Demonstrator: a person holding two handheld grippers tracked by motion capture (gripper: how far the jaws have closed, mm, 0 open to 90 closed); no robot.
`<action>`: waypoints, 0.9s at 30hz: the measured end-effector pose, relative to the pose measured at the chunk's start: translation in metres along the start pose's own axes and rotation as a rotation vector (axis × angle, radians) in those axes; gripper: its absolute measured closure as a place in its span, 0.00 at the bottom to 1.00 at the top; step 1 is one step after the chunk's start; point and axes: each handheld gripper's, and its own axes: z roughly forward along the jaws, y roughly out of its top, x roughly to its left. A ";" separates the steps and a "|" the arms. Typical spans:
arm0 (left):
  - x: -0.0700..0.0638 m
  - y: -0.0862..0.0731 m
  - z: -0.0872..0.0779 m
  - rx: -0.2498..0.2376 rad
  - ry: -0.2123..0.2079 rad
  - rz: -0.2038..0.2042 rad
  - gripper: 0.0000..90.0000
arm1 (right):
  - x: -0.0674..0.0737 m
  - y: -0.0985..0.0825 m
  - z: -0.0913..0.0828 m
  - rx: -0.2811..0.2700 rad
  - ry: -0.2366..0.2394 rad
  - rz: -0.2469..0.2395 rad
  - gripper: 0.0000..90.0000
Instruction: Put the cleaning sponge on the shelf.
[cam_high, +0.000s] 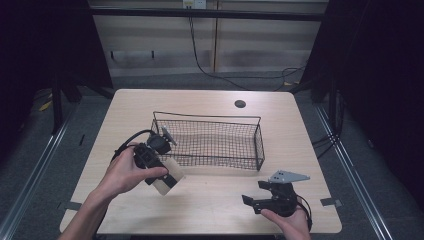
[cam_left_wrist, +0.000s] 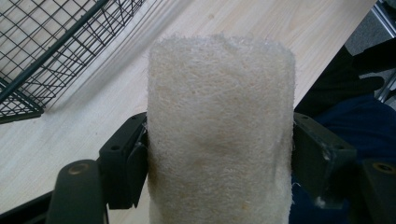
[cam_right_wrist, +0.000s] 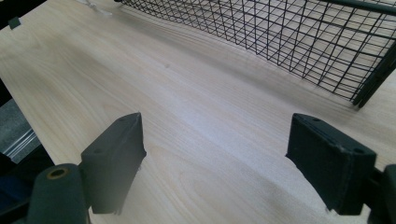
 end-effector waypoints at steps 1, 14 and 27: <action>0.000 0.001 -0.001 0.001 0.000 0.000 0.31 | 0.000 0.000 0.000 0.000 0.000 0.000 0.21; -0.004 0.012 -0.026 -0.029 0.008 0.011 0.31 | 0.000 0.001 -0.002 -0.017 0.004 0.002 0.19; 0.000 0.023 -0.049 -0.066 -0.028 0.021 0.31 | -0.001 0.001 -0.002 -0.019 0.000 0.003 0.19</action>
